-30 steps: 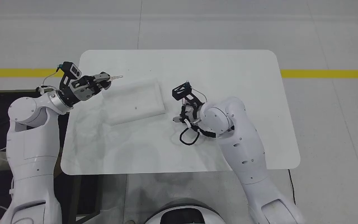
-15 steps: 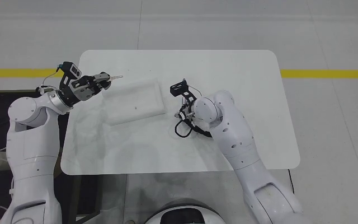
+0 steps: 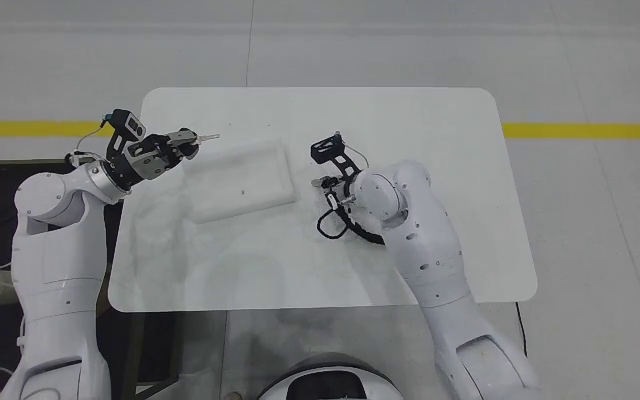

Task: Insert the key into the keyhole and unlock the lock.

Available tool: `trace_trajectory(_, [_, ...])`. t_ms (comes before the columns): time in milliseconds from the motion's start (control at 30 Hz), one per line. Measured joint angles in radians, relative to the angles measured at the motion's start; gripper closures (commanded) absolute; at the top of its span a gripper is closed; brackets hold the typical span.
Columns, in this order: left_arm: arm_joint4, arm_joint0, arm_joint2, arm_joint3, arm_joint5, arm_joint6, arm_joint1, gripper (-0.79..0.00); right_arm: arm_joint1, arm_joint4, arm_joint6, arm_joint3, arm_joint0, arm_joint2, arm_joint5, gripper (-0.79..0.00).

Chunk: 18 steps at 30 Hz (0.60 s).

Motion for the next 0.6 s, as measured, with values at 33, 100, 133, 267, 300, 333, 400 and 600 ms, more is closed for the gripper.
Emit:
trace_trajectory(33, [0.000, 0.000, 0.000, 0.000, 0.000, 0.000, 0.000, 0.000, 0.003, -0.006, 0.007, -0.047, -0.023, 0.011, -0.006, 0.000])
trace_trajectory(100, [0.000, 0.000, 0.000, 0.000, 0.000, 0.000, 0.000, 0.000, 0.008, -0.015, 0.017, -0.143, -0.072, 0.031, -0.024, 0.000])
trace_trajectory(133, [0.000, 0.000, 0.000, 0.000, 0.000, 0.000, 0.000, 0.000, 0.011, -0.025, 0.014, -0.179, -0.090, 0.035, -0.038, 0.000])
trace_trajectory(267, [0.000, 0.000, 0.000, 0.000, 0.000, 0.000, 0.000, 0.000, 0.016, -0.084, -0.003, -0.234, -0.114, 0.036, -0.065, 0.000])
trace_trajectory(300, [0.000, 0.000, 0.000, 0.000, 0.000, 0.000, 0.000, 0.000, 0.016, -0.077, -0.002, -0.231, -0.113, 0.036, -0.064, 0.000])
trace_trajectory(333, [0.000, 0.000, 0.000, 0.000, 0.000, 0.000, 0.000, 0.000, 0.016, -0.072, -0.002, -0.230, -0.113, 0.035, -0.064, 0.000])
trace_trajectory(400, [0.000, 0.000, 0.000, 0.000, 0.000, 0.000, 0.000, 0.000, 0.015, -0.071, -0.002, -0.230, -0.113, 0.035, -0.063, 0.000])
trace_trajectory(600, [-0.104, 0.071, -0.011, -0.071, 0.005, 0.038, -0.006, 0.000, 0.021, 0.176, -0.190, -0.344, -0.270, 0.156, -0.076, 0.000])
